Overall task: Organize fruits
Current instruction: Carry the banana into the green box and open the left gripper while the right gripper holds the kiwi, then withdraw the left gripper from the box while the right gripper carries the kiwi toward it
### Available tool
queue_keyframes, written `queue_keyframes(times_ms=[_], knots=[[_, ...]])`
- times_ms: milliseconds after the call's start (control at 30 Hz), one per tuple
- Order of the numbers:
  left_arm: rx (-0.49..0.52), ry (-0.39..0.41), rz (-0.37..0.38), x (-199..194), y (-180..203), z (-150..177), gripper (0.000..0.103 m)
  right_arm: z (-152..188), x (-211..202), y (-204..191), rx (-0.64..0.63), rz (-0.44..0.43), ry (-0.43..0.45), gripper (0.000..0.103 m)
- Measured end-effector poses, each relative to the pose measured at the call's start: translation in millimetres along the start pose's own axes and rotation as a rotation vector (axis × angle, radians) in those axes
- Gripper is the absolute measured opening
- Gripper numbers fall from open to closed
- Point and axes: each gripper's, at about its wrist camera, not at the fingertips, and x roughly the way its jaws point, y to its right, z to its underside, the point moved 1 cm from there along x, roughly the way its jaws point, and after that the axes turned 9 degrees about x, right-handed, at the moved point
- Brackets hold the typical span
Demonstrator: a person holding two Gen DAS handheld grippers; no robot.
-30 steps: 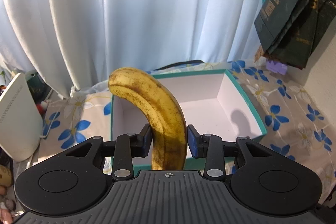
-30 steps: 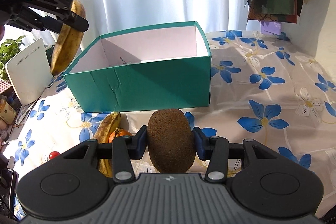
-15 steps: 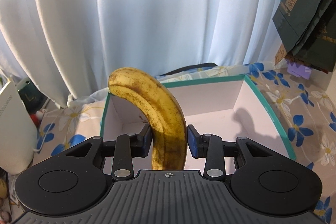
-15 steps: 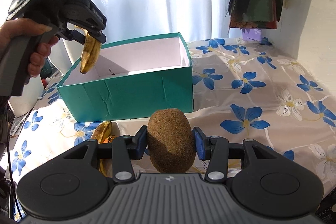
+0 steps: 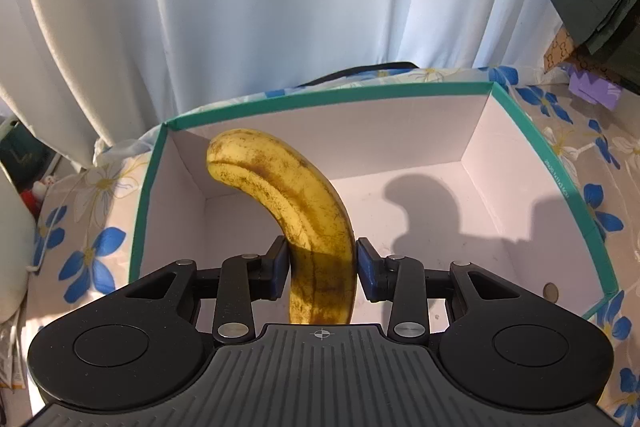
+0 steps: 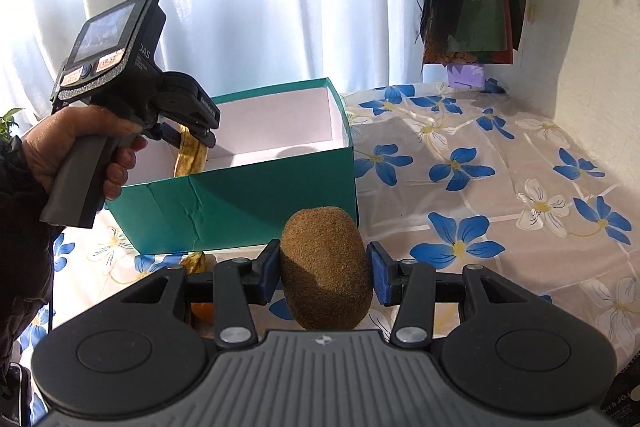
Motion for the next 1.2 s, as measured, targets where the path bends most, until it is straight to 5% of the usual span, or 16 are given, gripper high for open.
queue_keyframes(times_ms=[633,1067,1133,1200], knots=[[-0.01,-0.198,0.079,51.2,4.9,16.4,0.04,-18.5,8.0,-1.9,-0.01,-0.012,0.034,0.045],[0.014,-0.235,0.097,59.3,8.1,12.6,0.04,-25.1,7.3,-4.8,-0.019,-0.015,0.047,0.045],[0.002,-0.221,0.108,57.3,6.1,11.3,0.046,-25.3,6.9,-5.4,-0.021,-0.015,0.048,0.045],[0.005,-0.188,0.104,49.8,6.6,8.6,0.067,-25.7,6.8,-5.0,-0.019,-0.015,0.05,0.045]])
